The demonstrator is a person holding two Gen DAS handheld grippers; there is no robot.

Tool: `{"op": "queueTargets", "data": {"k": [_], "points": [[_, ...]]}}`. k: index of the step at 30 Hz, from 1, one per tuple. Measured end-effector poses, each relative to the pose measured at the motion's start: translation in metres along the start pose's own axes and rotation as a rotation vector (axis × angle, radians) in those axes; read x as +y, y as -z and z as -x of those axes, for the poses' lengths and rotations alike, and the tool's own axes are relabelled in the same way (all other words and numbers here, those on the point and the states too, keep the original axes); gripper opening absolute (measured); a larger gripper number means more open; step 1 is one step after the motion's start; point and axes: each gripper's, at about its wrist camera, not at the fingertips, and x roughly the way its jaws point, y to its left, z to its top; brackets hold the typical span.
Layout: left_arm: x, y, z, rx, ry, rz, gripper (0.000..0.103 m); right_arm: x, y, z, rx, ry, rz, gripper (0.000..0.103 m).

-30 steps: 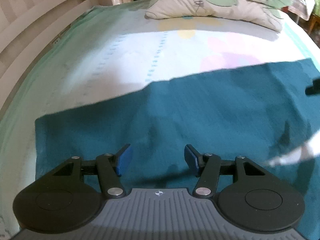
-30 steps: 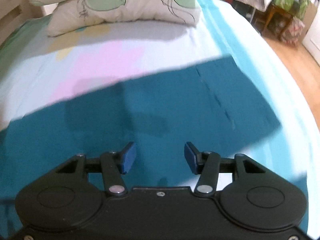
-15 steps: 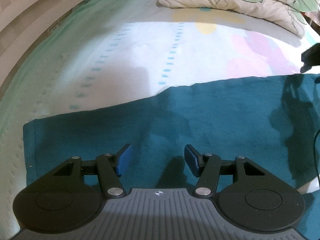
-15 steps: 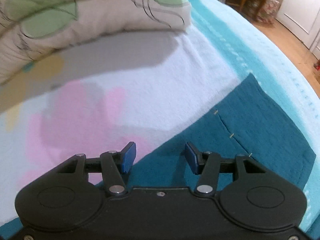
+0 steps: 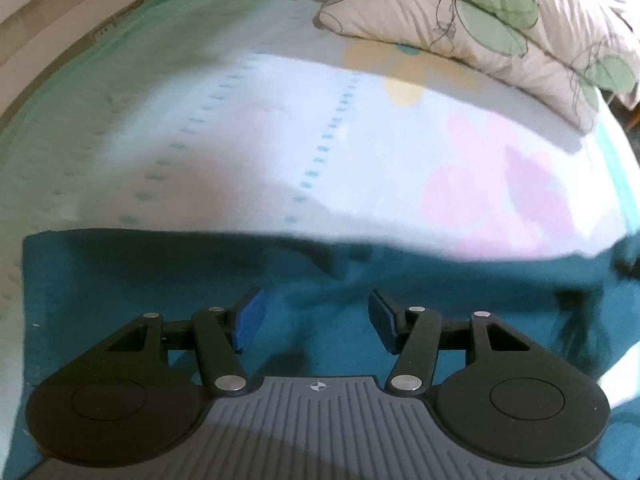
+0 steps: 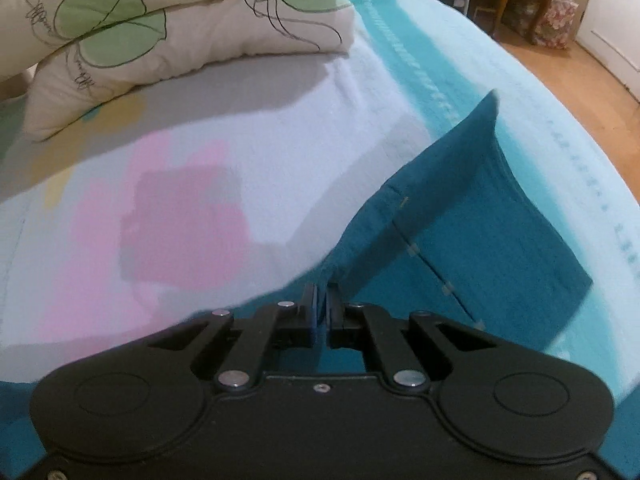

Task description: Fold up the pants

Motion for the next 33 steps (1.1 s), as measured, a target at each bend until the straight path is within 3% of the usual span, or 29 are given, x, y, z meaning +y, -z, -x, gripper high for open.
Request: {"op": "queueTargets", "data": {"k": [9, 17, 27, 28, 30, 33], "points": [[-0.015, -0.009, -0.022, 0.040, 0.016, 0.056, 0.056, -0.009, 0.009, -0.008, 0.010, -0.039, 0.007, 0.007], [-0.008, -0.018, -0.032, 0.045, 0.107, 0.234, 0.056, -0.013, 0.013, -0.006, 0.012, -0.053, 0.008, 0.007], [-0.018, -0.012, -0.064, 0.150, 0.068, 0.279, 0.056, -0.018, 0.015, -0.012, 0.022, -0.069, 0.018, 0.007], [-0.018, -0.013, -0.068, 0.155, 0.063, 0.284, 0.054, -0.020, 0.016, -0.012, 0.024, -0.069, 0.017, 0.007], [-0.019, -0.014, -0.072, 0.149, 0.031, 0.288, 0.006, -0.022, 0.018, -0.011, 0.026, -0.075, 0.010, 0.007], [-0.020, -0.011, -0.056, 0.102, 0.044, 0.308, 0.006, -0.029, 0.020, -0.001, 0.015, -0.092, -0.010, 0.007]]}}
